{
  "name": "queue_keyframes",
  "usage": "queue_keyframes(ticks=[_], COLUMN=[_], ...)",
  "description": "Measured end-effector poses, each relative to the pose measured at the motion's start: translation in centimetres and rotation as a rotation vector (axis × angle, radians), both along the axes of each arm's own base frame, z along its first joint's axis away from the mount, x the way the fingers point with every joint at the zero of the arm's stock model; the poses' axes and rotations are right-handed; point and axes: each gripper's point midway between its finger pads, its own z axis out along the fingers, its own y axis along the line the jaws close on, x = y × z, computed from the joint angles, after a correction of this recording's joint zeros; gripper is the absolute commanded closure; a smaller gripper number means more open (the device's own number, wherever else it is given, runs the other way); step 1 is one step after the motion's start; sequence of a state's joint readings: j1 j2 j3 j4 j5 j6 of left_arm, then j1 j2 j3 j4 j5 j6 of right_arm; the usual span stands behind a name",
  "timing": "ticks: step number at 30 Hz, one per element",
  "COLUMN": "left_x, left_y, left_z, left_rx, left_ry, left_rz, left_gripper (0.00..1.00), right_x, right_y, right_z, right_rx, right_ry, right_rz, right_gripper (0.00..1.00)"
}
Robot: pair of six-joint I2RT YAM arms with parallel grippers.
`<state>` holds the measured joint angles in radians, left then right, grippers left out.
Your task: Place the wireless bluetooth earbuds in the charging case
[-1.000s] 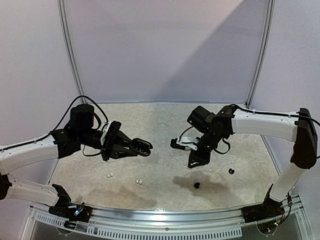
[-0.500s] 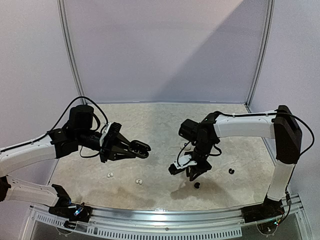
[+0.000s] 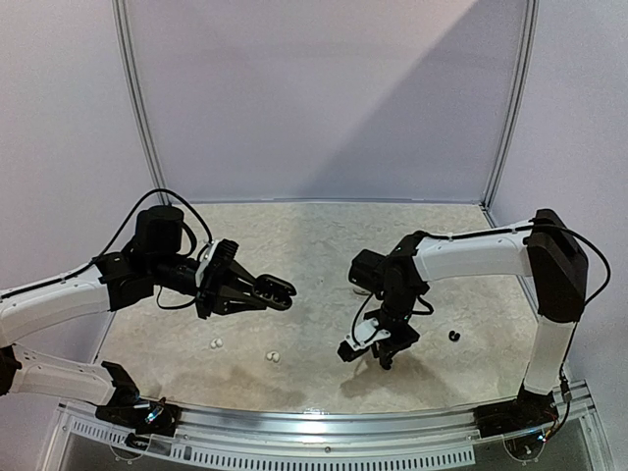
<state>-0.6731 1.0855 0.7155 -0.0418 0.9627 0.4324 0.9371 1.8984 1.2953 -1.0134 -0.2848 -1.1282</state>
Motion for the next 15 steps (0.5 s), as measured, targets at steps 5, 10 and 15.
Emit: queue_keyframes(ticks=[5,10,15], left_x=[0.0,0.1,0.1], left_y=[0.0,0.0,0.0], left_z=[0.0,0.0,0.0], left_rx=[0.000,0.001,0.001], left_ry=[0.002,0.001,0.001], left_rz=[0.001,0.003,0.004], left_gripper=[1.00,1.00,1.00], right_x=[0.3,0.6,0.7], right_y=[0.2,-0.1,-0.5], right_z=[-0.5,-1.1,-1.3], right_rx=[-0.007,-0.028,-0.041], right_ry=[-0.005,-0.020,-0.030], right_rz=[0.002,0.018,0.028], right_gripper=[0.79,0.76,0.75])
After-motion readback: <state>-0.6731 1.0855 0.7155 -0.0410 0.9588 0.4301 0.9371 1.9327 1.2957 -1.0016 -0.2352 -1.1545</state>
